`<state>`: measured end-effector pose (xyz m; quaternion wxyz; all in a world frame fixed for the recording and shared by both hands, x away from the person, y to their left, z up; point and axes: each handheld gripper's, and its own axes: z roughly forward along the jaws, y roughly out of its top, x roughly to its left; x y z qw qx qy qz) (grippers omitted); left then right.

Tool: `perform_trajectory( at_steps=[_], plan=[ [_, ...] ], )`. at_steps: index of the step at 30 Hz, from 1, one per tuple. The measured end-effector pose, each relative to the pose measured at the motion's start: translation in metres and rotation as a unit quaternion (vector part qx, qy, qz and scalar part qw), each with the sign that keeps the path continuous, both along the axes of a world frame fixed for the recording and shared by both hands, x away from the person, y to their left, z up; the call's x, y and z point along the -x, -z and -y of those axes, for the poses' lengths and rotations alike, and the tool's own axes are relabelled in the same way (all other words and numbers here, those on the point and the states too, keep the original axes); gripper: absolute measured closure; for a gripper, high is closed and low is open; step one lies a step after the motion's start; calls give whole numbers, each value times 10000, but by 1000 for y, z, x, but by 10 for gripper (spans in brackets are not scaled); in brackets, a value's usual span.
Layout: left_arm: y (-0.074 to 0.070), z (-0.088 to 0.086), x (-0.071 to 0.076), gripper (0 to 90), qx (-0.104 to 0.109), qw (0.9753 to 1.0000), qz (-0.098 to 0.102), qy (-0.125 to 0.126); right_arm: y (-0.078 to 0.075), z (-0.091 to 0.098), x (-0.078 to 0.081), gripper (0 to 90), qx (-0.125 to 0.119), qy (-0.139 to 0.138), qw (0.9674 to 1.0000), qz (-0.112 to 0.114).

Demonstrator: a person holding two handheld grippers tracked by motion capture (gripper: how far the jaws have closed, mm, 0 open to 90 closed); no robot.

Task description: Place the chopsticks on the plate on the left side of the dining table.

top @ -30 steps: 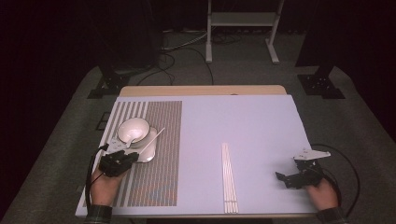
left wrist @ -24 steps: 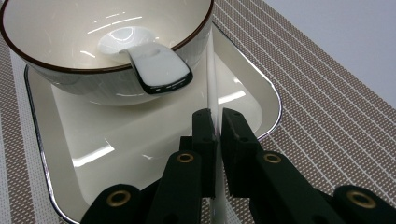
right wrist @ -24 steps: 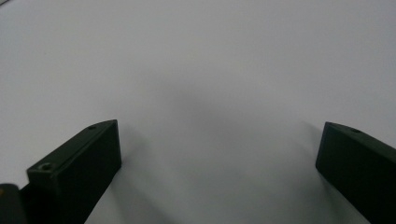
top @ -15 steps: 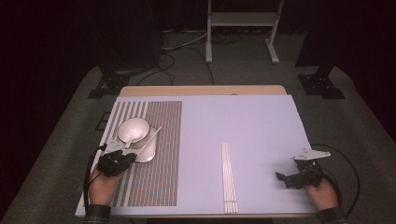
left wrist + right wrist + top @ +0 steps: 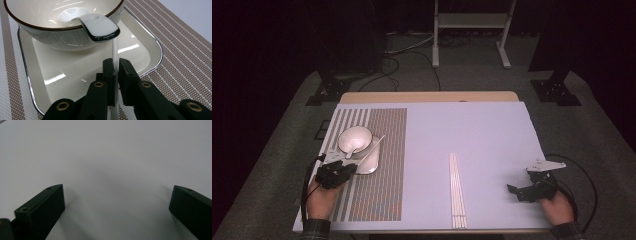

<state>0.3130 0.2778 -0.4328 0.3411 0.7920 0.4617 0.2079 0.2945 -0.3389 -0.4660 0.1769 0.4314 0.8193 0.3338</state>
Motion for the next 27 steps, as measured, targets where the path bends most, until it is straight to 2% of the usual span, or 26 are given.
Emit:
perform_trajectory(
  at_steps=[3, 11, 17, 20, 27],
  plan=[
    [0, -1, 0, 827, 22, 10000, 27, -23, 0, 0, 0, 0, 1, 0, 10000, 1],
    [-3, -6, 3, 740, 207, 9997, 89, -85, 0, 0, 0, 0, -2, 3, 10000, -1],
    [-11, -3, 15, 657, 282, 9994, 200, -102, 0, 0, 0, 0, 1, 2, 10000, -3],
    [-14, 2, 20, 643, 292, 9993, 222, -43, 0, 0, 0, 0, -1, 4, 10000, -7],
    [-23, 27, 29, 627, 317, 9989, 319, 144, 0, 0, 0, 0, -1, 5, 10000, -10]
  ],
)
